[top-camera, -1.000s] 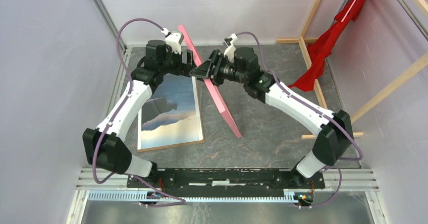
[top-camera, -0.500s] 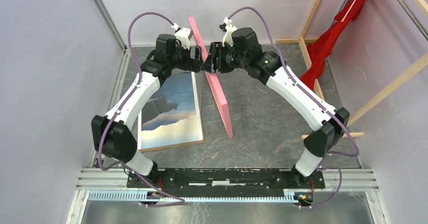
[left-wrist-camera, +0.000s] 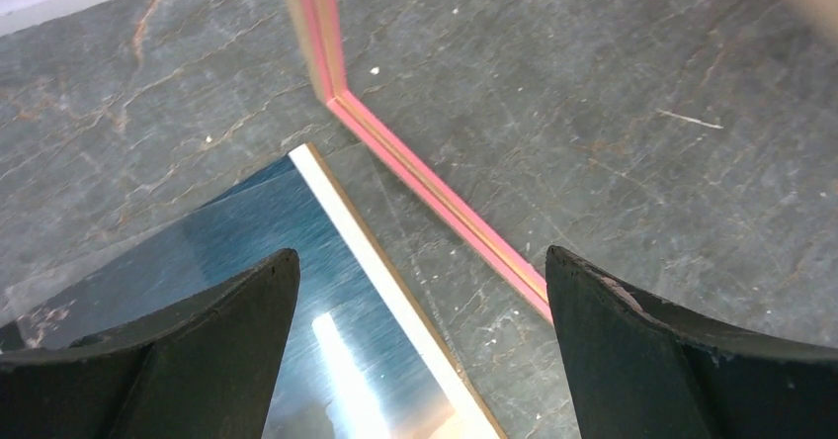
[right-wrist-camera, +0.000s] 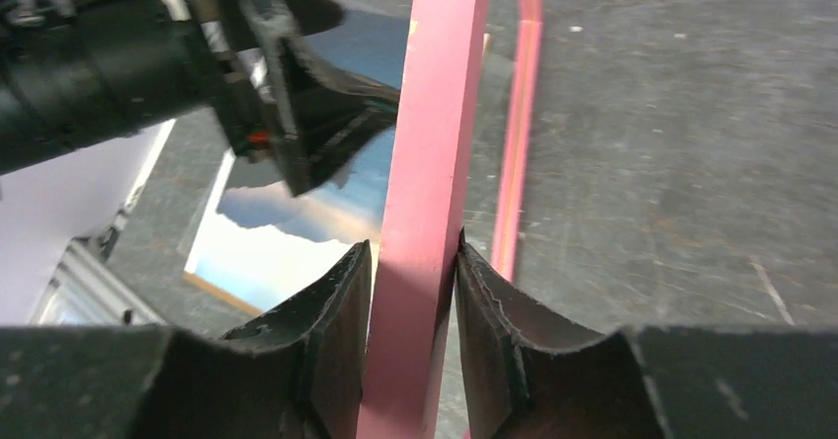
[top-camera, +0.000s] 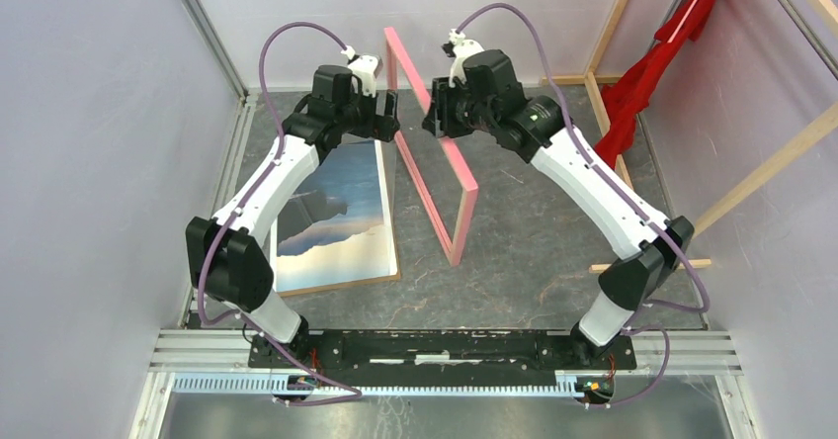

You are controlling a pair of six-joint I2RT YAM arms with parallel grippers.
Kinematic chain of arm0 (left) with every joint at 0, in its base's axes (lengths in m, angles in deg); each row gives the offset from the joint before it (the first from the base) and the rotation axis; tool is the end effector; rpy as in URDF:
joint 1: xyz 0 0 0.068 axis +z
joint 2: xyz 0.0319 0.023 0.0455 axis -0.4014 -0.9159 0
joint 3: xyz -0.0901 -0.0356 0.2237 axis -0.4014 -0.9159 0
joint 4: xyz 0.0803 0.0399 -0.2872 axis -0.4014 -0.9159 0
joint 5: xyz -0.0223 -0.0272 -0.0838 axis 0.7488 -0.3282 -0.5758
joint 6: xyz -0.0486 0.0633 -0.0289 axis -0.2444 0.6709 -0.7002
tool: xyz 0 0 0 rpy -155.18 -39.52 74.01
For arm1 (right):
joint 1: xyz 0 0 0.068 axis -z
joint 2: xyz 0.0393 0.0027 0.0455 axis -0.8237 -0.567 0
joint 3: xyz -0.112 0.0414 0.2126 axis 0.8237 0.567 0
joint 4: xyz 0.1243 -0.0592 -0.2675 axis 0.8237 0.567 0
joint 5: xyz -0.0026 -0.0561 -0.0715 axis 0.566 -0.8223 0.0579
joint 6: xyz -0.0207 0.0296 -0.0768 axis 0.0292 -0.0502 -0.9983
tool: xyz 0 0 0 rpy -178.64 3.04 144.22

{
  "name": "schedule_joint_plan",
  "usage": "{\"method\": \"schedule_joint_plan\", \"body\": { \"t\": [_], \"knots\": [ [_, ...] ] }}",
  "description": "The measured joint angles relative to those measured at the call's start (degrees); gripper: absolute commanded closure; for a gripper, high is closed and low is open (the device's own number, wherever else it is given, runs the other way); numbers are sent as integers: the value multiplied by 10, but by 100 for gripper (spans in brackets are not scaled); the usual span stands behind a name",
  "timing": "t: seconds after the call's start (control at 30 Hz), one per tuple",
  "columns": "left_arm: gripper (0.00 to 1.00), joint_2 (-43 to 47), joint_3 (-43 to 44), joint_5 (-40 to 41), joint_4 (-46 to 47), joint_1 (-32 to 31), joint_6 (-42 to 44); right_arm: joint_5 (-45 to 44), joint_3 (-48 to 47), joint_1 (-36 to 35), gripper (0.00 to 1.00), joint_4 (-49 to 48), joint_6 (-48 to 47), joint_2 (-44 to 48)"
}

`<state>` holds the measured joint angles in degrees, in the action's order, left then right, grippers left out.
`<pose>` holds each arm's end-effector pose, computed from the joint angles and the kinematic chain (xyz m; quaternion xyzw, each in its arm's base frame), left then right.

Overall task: Put the photo into the frame
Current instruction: Turn over the photo frame at the center of the board.

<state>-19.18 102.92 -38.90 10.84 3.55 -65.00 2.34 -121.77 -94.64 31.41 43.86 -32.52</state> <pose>0.4172 -0.1637 0.2978 0.1714 0.8501 -0.1520 0.4742 0.3480 0.2872 0.3894 -0.1213 0.8523 0.2806 0.4245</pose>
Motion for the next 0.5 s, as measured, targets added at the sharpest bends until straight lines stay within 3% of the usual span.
{"method": "schedule_joint_plan", "body": {
  "t": [0.2,0.5],
  "knots": [
    [0,-1,2,40,-32,7,20,-48,117,73,83,-26,-25,70],
    [0,-1,-12,47,-68,49,45,-32,259,173,89,-89,-3,146]
  ]
}}
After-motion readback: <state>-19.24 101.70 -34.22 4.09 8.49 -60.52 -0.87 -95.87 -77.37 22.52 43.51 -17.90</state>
